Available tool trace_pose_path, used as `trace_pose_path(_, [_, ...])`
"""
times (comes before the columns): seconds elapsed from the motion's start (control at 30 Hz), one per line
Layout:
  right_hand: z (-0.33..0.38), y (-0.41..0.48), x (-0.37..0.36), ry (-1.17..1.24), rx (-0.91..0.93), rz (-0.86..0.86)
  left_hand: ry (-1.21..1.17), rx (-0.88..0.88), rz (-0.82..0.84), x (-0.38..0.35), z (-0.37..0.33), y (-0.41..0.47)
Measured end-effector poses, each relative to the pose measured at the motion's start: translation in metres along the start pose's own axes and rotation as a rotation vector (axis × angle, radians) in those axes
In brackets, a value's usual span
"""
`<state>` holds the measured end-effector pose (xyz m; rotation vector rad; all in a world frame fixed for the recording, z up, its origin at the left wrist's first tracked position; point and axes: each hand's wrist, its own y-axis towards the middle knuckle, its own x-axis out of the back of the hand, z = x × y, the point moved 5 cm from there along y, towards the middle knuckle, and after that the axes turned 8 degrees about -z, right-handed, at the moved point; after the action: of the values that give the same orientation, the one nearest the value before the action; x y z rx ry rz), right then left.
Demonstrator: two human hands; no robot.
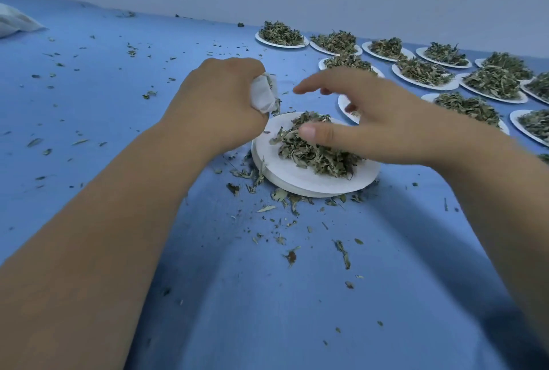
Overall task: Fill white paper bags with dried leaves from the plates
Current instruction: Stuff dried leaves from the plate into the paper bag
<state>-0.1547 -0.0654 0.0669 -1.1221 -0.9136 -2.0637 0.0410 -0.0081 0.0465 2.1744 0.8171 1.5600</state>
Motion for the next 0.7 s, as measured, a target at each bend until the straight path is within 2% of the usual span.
trace_pose_path(0.07, [-0.001,-0.008,-0.018,-0.095,0.054,0.120,0.003,-0.011,0.037,-0.003,-0.001,-0.001])
trace_pose_path(0.13, [-0.001,-0.009,-0.032,-0.159,0.108,0.124,-0.013,-0.011,0.085,-0.009,-0.005,-0.002])
trace_pose_path(0.3, [0.004,-0.005,-0.032,-0.103,0.139,-0.075,-0.005,-0.011,0.145,-0.022,-0.007,-0.007])
trace_pose_path(0.5, [0.001,-0.002,0.003,0.039,-0.004,-0.248,-0.013,-0.044,0.124,-0.015,-0.013,-0.010])
trace_pose_path(0.7, [0.022,0.007,-0.005,-0.083,0.064,-0.185,0.027,-0.080,0.085,-0.016,-0.026,-0.011])
